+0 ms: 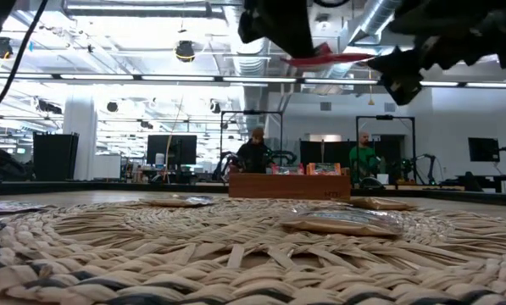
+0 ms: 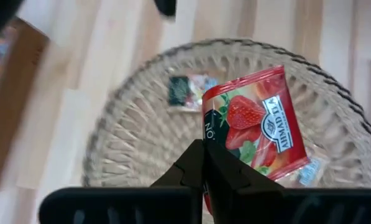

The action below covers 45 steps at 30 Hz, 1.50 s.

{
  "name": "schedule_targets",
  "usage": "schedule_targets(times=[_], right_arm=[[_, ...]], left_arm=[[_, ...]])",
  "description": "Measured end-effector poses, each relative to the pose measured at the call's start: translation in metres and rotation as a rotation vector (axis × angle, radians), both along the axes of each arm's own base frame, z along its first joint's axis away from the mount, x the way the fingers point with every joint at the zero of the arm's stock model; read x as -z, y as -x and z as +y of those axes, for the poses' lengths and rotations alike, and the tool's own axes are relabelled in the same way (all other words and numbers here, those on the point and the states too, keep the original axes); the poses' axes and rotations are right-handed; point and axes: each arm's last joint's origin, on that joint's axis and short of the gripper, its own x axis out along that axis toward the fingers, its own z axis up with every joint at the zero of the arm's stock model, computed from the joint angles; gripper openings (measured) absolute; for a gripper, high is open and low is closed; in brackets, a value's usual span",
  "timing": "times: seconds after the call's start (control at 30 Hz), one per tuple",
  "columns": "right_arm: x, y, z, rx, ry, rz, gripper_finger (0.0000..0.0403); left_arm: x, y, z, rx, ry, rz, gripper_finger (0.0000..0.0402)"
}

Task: Pick & Place Tea
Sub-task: Put the red tea bag into the middle section of the wooden organizer

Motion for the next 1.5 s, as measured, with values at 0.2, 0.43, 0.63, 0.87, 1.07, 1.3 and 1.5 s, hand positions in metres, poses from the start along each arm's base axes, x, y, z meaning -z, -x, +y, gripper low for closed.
schedule_targets(times=[0.2,0.43,0.63,0.87,1.07,1.3,1.5], right_arm=[[-0.004,-0.022,-0.002,0.03,0.029,0.07,0.0216],[-0.009,-0.041,0.002,0.019,0.047,0.077,0.0216],[-0.009,-0.055,0.004,0.019,0.052,0.101,0.0216],[-0.009,-0.064,0.004,0.016,0.049,0.113,0.0215],[-0.011,-0.066,-0.001,0.034,0.032,0.109,0.0187],[-0.011,-0.066,0.0,0.027,0.027,0.109,0.0101],[-0.012,-0.065,0.002,-0.016,0.013,0.107,0.0015]], left_arm=[[-0.015,-0.002,0.001,0.01,-0.058,-0.052,0.0],[-0.014,-0.001,0.002,0.01,-0.066,-0.033,0.0],[-0.014,-0.001,0.002,0.01,-0.066,-0.033,0.0],[-0.013,0.0,0.0,0.017,-0.061,-0.027,0.0],[-0.013,0.002,-0.003,0.026,-0.064,-0.018,0.0],[-0.013,0.001,-0.003,0.025,-0.063,-0.017,0.0],[-0.013,0.001,-0.003,0.029,-0.057,-0.016,0.0]])
